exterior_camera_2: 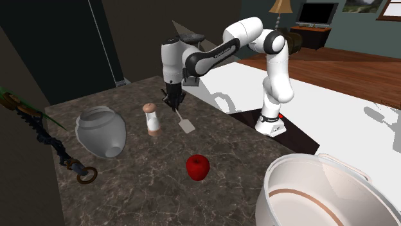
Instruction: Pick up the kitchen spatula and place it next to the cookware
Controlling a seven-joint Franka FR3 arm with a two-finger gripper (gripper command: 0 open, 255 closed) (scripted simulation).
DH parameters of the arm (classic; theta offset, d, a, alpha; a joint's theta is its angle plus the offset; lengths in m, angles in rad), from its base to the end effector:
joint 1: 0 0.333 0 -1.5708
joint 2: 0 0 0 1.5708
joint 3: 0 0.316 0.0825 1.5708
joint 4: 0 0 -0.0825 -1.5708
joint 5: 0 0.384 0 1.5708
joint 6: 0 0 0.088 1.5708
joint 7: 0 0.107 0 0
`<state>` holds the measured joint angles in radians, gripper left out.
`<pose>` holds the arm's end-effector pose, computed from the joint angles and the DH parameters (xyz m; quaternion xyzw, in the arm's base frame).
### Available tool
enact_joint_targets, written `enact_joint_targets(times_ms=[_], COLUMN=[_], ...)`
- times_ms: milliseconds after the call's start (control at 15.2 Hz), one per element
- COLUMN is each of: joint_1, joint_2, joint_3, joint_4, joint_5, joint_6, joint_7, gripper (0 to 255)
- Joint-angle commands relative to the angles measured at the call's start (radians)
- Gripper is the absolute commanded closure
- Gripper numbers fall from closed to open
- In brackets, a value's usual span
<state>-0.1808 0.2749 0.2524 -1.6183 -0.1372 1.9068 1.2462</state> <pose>0.6440 0.0211 0.4705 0.8413 -0.5396 0.0282 0.0176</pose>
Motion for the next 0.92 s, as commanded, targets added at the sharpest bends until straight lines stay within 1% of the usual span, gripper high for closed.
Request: enact_joint_targets(times_ms=[0,858], joint_1=[-0.001,0.007], joint_2=[-0.005,-0.003], joint_3=[0.000,0.004], joint_4=[0.020,0.198], joint_5=[0.002,0.006], joint_6=[-0.025,-0.200], joint_7=[-0.004,-0.017], gripper=[255,255])
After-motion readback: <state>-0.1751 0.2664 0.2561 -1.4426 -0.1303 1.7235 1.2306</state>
